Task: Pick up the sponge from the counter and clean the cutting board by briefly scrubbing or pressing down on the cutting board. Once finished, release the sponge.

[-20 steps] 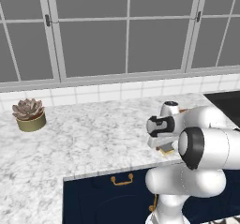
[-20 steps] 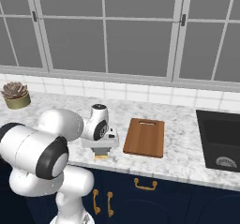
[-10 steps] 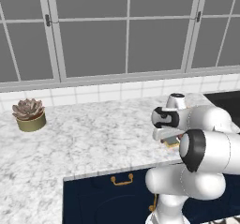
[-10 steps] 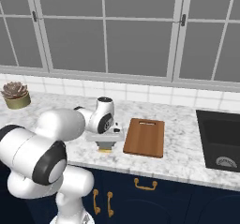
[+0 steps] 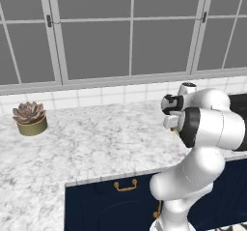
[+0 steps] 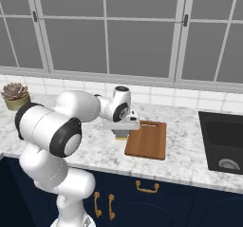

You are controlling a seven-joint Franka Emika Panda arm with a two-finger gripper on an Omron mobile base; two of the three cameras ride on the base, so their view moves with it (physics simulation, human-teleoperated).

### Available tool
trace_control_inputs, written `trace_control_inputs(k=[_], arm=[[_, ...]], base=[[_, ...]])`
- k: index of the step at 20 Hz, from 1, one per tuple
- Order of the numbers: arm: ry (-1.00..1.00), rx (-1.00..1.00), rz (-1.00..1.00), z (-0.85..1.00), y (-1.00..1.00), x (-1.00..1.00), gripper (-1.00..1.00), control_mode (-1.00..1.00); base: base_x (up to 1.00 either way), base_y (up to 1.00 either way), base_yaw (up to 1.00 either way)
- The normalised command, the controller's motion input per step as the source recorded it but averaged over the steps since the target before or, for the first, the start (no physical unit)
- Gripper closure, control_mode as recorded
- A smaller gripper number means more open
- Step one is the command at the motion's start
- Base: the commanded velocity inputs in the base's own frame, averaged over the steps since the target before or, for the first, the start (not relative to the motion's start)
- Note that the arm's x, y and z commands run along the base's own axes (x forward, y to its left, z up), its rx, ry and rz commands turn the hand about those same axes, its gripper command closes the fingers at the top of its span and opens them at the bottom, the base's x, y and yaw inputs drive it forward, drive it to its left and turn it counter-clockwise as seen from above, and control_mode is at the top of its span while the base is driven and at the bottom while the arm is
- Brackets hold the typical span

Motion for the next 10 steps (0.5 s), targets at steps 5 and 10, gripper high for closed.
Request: trace_control_inputs(k=[5, 10], arm=[[-0.03, 0.04, 0.00, 0.03, -0.44, 0.64, 1.00, -1.00], [0.00, 0.00, 0.00, -0.12, -0.29, 0.81, 1.00, -1.00]], base=[[0.00, 0.00, 0.00], [0.00, 0.00, 0.00]])
